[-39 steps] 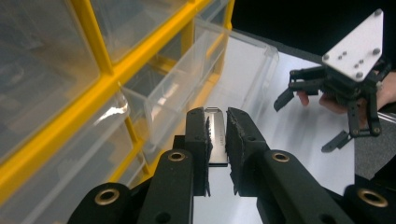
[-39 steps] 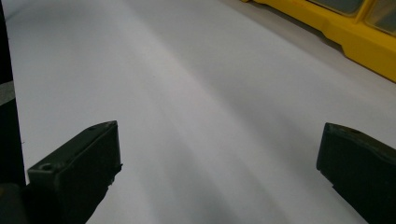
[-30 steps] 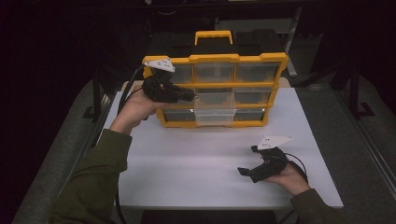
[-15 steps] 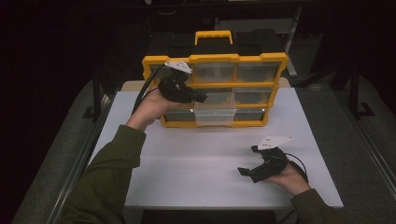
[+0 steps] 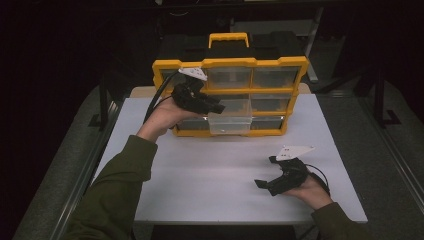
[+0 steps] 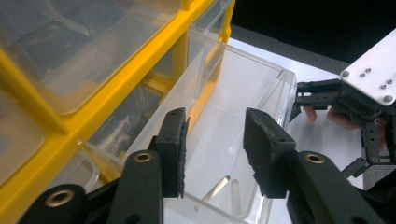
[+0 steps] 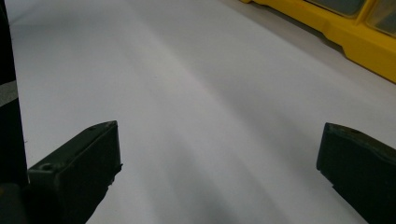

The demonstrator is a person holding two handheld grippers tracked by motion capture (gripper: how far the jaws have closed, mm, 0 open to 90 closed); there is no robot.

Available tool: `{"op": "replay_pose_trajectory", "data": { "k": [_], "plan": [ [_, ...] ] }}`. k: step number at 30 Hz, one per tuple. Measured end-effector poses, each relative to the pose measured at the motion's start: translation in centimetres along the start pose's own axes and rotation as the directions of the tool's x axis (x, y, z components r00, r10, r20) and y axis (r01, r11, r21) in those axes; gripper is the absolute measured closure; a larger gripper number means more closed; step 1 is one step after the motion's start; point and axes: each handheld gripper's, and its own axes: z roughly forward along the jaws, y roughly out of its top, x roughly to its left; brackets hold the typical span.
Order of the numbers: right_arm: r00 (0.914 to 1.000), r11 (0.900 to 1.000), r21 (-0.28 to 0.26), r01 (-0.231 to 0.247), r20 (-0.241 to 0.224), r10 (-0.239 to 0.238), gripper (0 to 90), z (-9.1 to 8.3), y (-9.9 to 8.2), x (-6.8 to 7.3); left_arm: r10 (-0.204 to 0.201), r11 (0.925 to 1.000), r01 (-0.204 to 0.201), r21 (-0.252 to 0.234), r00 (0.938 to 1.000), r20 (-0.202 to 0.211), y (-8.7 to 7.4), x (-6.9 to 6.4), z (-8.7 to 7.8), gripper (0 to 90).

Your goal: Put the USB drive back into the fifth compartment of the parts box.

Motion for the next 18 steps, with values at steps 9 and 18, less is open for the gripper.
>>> {"op": "replay_pose_trajectory", "data": {
  "k": [9,18],
  "plan": [
    [1.0,1.0,0.0,0.0,0.001,0.0,0.0,0.0,0.0,0.0,-0.004,0.9996,0.003,-0.029,0.9998,-0.021,-0.4,0.1,-1.3,46.2],
    [1.0,1.0,0.005,-0.003,0.0,0.003,0.0,0.1,0.0,0.0,-0.004,0.9995,0.003,-0.032,0.9985,-0.055,-1.6,0.3,-3.6,29.3]
  ]
}}
